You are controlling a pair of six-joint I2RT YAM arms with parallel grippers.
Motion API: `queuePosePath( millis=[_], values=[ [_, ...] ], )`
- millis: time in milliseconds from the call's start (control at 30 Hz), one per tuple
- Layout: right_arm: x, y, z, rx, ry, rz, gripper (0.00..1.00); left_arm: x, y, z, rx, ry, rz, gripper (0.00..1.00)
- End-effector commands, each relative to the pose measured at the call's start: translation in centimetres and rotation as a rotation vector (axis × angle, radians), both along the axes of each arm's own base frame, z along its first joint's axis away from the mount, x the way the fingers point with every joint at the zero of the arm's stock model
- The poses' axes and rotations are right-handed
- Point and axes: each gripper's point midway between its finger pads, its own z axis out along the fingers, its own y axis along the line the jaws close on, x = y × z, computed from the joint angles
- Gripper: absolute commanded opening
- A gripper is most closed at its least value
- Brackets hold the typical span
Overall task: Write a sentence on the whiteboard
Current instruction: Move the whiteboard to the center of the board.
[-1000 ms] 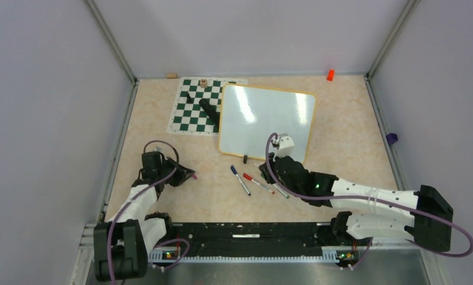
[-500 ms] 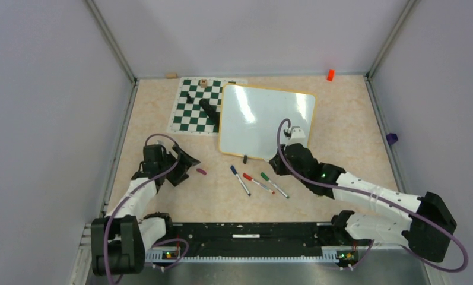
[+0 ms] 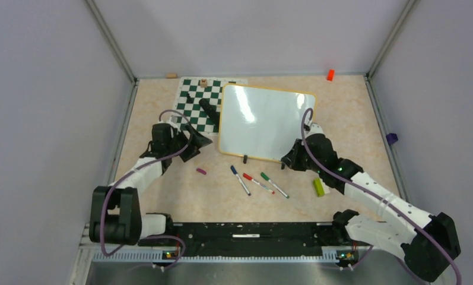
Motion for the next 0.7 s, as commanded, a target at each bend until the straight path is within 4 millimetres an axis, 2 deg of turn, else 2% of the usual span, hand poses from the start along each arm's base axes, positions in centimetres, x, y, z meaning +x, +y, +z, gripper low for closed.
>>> queuePosePath(
  millis=[0, 233, 267, 367, 433, 567, 667],
  values=[
    [-0.8, 0.4, 1.6, 0.072, 0.009, 0.042, 0.00, 4.6, -1.5, 2.5, -0.036, -0.138, -0.070, 0.86],
    [-1.4, 0.4, 2.9, 0.107, -0.021, 0.070, 0.00, 8.9, -1.8, 0.6, -0.058, -0.089, -0.052, 0.79],
    [-1.5, 0.4, 3.1, 0.109, -0.027, 0.072, 0.00, 9.4, -1.8, 0.1, -0.056, -0.074, -0.040, 0.77],
    [-1.6, 0.2, 3.8, 0.119, -0.054, 0.070, 0.00, 10.8, -1.8, -1.4, -0.066, -0.023, -0.014, 0.63],
    [-1.6, 0.2, 4.2, 0.127, -0.068, 0.068, 0.00, 11.6, -2.0, -2.2, -0.079, 0.000, -0.005, 0.60],
    [-1.6, 0.1, 4.5, 0.131, -0.081, 0.064, 0.00, 12.2, -3.6, -3.2, -0.134, 0.033, -0.035, 0.58],
    [-1.5, 0.0, 4.3, 0.130, -0.076, 0.056, 0.00, 11.9, -5.5, -3.6, -0.205, 0.055, -0.084, 0.55]
  ],
)
